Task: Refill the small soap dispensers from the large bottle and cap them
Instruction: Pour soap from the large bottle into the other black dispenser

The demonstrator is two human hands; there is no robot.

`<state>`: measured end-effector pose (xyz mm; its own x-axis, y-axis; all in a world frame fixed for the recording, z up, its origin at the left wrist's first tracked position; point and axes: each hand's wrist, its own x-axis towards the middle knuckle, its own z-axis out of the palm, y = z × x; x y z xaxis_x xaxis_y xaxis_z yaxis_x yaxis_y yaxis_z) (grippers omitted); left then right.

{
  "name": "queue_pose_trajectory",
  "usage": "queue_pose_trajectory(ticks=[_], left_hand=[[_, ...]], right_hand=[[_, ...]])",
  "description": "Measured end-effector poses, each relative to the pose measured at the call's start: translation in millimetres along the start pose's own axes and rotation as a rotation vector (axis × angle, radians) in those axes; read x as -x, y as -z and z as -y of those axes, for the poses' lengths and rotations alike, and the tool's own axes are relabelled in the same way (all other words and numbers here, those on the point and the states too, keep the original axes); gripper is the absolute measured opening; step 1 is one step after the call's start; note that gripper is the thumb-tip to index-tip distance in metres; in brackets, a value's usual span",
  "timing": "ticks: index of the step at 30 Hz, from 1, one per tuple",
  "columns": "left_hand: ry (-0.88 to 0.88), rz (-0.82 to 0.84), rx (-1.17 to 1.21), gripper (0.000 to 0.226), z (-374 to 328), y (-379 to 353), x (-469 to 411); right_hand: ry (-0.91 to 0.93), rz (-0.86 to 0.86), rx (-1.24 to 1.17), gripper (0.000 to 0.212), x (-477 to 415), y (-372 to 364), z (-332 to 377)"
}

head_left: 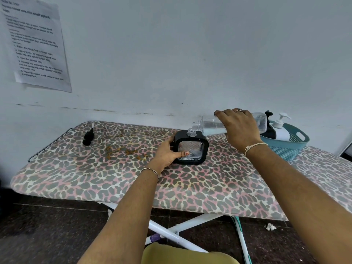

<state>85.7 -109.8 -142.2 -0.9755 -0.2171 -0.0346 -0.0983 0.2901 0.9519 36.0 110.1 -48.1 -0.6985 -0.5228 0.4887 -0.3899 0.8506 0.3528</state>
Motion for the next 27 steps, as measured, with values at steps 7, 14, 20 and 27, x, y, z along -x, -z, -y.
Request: queue_pose_trajectory(ticks=[7, 14, 20, 27], left_hand=[[-0.013, -0.003, 0.003, 0.096, -0.3, 0.3, 0.5], [-0.005, -0.002, 0.013, 0.097, 0.0, 0.2, 0.7], [-0.006, -0.002, 0.007, 0.097, -0.6, -0.1, 1.3], [-0.009, -0.002, 0.005, 0.096, -1.8, 0.0, 2.4]], right_hand=[[0.004, -0.006, 0.011, 0.066, -0.2, 1.0, 0.6], [0.005, -0.001, 0.014, 0.067, -0.1, 2.1, 1.2], [0.007, -0.004, 0.021, 0.067, 0.4, 2.1, 0.3], [0.007, -0.012, 0.013, 0.067, 0.6, 1.5, 0.0]])
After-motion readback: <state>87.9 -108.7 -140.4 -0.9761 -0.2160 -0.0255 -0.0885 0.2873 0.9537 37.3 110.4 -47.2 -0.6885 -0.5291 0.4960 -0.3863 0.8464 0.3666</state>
